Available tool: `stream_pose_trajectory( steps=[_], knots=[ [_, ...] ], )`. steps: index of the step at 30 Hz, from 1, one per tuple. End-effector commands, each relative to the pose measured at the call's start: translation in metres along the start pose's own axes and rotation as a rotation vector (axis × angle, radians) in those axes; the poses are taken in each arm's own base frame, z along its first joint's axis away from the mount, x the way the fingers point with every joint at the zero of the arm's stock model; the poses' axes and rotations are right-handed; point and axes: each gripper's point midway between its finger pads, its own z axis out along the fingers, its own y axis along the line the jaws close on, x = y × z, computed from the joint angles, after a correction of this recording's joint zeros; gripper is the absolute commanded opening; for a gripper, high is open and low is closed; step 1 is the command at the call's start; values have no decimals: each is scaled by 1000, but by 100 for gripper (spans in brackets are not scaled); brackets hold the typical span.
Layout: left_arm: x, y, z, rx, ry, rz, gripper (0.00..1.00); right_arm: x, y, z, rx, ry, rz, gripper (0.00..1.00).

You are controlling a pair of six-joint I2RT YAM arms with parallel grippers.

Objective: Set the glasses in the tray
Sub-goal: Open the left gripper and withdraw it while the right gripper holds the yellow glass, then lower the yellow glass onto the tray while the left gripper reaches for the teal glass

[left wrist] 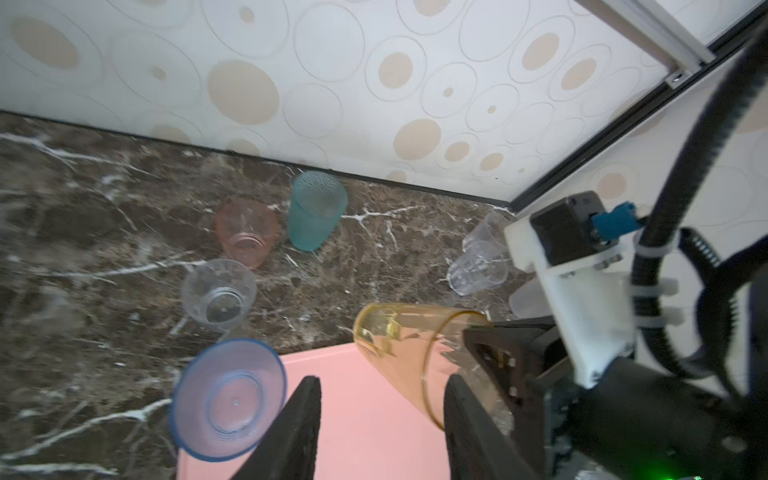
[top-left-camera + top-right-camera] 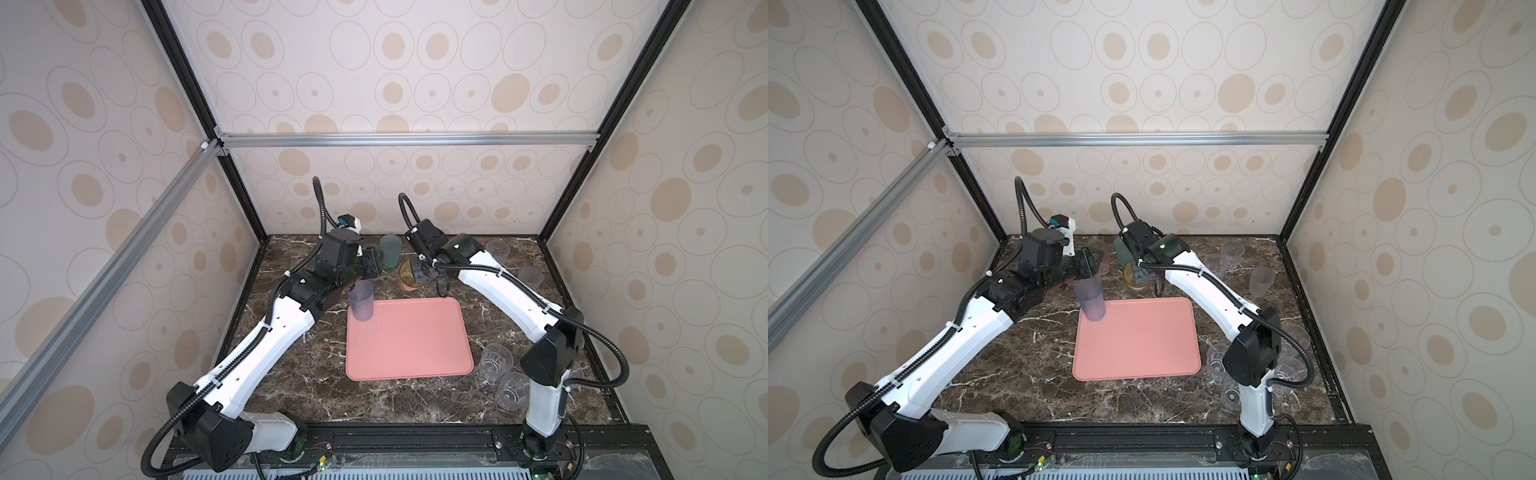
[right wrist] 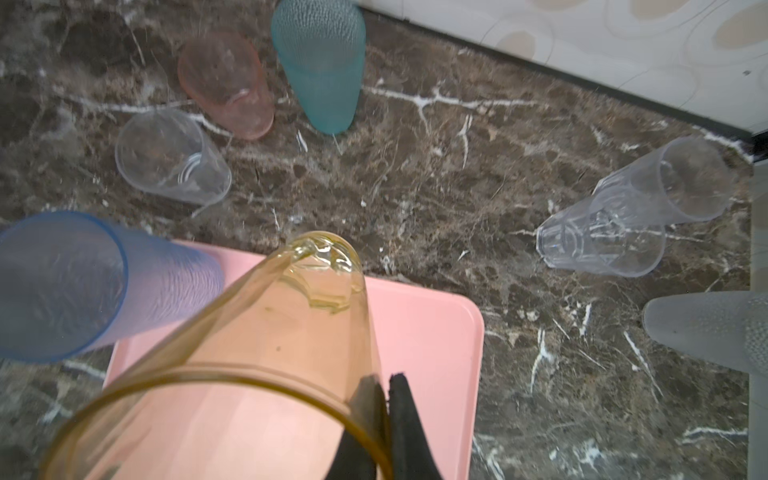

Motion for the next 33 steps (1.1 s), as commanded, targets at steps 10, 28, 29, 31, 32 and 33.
stream_pose_trajectory(
  steps=[10,28,29,31,32,33],
  knots=[
    [12,41,-13,-42,-207,193,51,67,42,49,-127,400,-88,4],
    [31,47,-7,-37,-178,214,51,49,55,105,-20,350,-123,3],
    [31,47,-6,-37,-178,214,51,49,55,108,-17,346,-123,3],
    [32,47,-5,-36,-174,214,51,49,56,112,-15,338,-120,3],
    [32,47,-5,-35,-174,212,51,49,57,113,-18,336,-117,3],
    [32,47,-4,-32,-172,212,51,49,57,113,-19,336,-114,3]
  ],
)
